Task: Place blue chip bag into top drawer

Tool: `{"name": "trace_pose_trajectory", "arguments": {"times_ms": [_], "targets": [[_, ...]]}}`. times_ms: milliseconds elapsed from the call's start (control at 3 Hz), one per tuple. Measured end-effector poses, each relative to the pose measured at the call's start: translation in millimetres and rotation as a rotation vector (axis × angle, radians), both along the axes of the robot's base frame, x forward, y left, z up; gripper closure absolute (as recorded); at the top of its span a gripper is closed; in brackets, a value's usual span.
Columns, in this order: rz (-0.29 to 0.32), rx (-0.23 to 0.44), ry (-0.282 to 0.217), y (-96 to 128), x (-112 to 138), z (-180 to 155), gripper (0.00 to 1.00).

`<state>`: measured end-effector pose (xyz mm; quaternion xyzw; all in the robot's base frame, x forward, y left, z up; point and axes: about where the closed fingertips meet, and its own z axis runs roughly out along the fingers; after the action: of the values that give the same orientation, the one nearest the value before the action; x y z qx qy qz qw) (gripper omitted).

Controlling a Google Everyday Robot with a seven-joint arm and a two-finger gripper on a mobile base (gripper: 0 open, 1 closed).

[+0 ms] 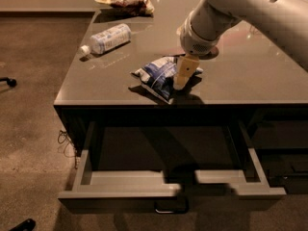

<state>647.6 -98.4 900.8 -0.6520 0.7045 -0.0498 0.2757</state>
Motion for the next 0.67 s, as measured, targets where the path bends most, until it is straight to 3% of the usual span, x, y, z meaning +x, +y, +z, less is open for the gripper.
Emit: {"name": "trace_pose_trajectory", "arguments": {"times_ms": [667], "targets": [[0.014,-0.01,0.037,7.7,2.9,-19.5,0.5]]}}
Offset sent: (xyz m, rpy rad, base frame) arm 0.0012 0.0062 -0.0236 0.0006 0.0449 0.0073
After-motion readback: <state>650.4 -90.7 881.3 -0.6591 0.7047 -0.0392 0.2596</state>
